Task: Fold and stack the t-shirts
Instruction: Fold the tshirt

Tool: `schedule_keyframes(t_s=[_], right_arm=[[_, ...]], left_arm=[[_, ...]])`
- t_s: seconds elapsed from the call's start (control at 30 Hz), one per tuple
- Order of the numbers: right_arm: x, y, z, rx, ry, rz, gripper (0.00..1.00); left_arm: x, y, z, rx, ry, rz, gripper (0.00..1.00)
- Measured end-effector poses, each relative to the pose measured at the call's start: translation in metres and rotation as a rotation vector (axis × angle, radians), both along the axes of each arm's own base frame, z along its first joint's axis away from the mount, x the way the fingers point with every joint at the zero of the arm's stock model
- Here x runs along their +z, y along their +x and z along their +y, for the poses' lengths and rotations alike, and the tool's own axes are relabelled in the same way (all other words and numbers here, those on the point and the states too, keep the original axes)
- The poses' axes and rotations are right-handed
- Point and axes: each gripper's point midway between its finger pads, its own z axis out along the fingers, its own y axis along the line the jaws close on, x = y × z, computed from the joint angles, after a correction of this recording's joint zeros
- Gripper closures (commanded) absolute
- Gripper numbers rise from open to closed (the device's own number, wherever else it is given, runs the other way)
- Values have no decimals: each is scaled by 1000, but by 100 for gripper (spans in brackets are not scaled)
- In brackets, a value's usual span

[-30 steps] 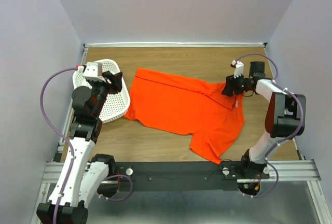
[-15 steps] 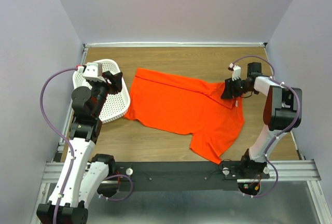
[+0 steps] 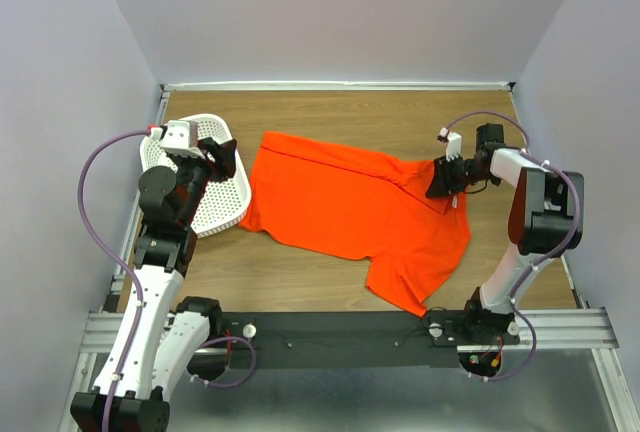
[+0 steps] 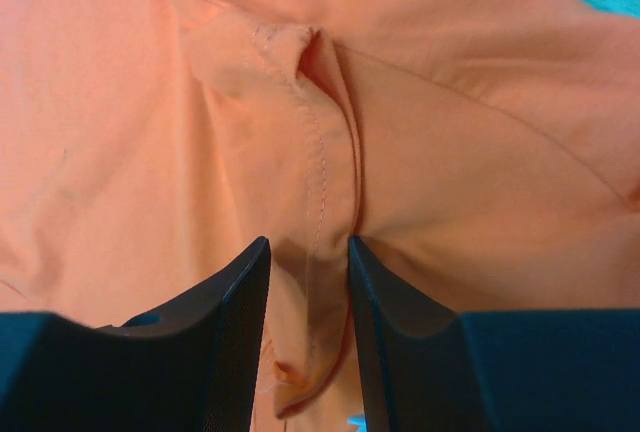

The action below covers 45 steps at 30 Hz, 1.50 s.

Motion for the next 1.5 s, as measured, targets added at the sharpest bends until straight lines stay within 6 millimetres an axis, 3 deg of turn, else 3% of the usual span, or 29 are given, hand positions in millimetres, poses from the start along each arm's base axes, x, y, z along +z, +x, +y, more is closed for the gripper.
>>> schedule_keyframes(t_s=[0.37,0.53,0.63,0.67,0.73,0.87,1.0,1.1,1.33,1.47,1.5], right_arm=[[9,-5,3,15,16,-6,78],[10,-14,9,47,41,10,83],[10,-26,16,101,42,18,77],[10,-35,22,141,37,22,66],[12,-52,37,223,27,28,57],[19,-80,55,353,7,13,55],[35,-86,54,400,-9,-45,54],[44,-79,51,387,-6,-66,53],[55,-28,66,300,67,-68,50],[49,-10,99,306,52,-46,48],[50,-4,107,311,43,-57,48]], left_arm=[[-1,1,0,0,0,4,38],[-2,1,0,0,1,8,38],[-2,2,0,0,1,8,38],[-3,2,0,0,1,10,38],[-4,2,0,0,1,12,38],[-5,4,0,0,3,18,38],[-8,5,-1,0,3,25,38],[-9,6,-1,0,4,30,38],[-16,11,-7,-34,0,53,35],[-48,29,-25,-114,-14,160,36],[-65,36,-30,-136,-25,218,36]])
